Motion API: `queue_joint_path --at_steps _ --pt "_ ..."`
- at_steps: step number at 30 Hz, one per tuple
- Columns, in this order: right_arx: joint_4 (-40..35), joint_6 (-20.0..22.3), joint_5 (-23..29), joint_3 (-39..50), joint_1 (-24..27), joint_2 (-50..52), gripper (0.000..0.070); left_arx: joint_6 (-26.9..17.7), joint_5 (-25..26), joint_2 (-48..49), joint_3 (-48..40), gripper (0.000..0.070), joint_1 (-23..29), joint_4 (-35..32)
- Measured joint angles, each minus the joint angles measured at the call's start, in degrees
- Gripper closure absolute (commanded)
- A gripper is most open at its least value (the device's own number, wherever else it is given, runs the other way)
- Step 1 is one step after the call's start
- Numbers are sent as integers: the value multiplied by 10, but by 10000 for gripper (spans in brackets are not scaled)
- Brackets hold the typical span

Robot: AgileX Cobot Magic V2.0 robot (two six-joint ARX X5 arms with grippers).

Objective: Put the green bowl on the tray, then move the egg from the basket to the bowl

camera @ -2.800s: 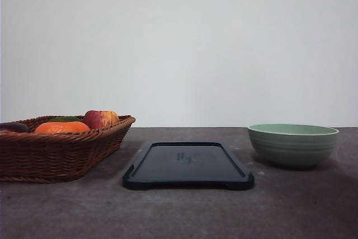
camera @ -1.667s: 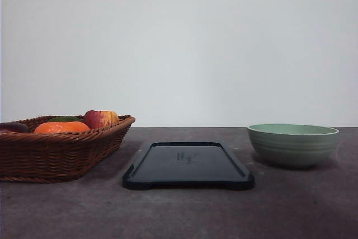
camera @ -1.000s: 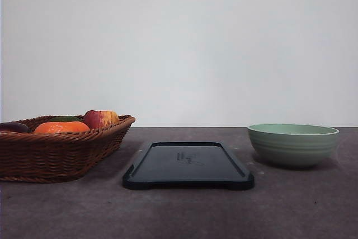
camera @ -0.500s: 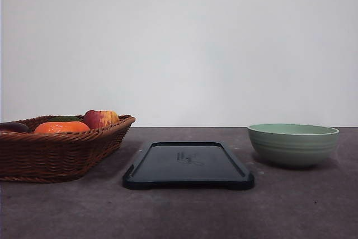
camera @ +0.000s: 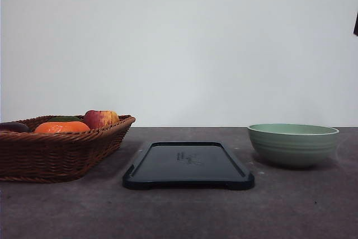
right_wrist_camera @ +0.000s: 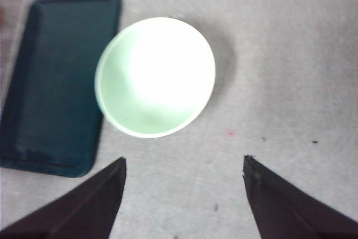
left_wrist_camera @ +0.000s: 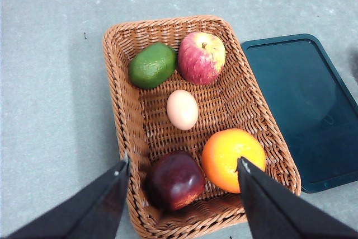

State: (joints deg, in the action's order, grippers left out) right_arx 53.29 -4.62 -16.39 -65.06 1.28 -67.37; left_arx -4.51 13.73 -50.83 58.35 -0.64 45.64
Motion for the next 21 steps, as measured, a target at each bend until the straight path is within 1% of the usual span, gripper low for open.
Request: queue_joint_path --at_steps 6,11,15,21 --pt "30 12 1 -81 0 -118 295 0 0 0 0 315 0 0" --pt "32 24 1 -125 0 -205 295 0 0 0 0 315 0 0" --pt "26 32 1 -143 0 -258 295 0 0 0 0 315 0 0" --pt "8 34 1 -144 -1 -305 296 0 0 0 0 315 0 0"
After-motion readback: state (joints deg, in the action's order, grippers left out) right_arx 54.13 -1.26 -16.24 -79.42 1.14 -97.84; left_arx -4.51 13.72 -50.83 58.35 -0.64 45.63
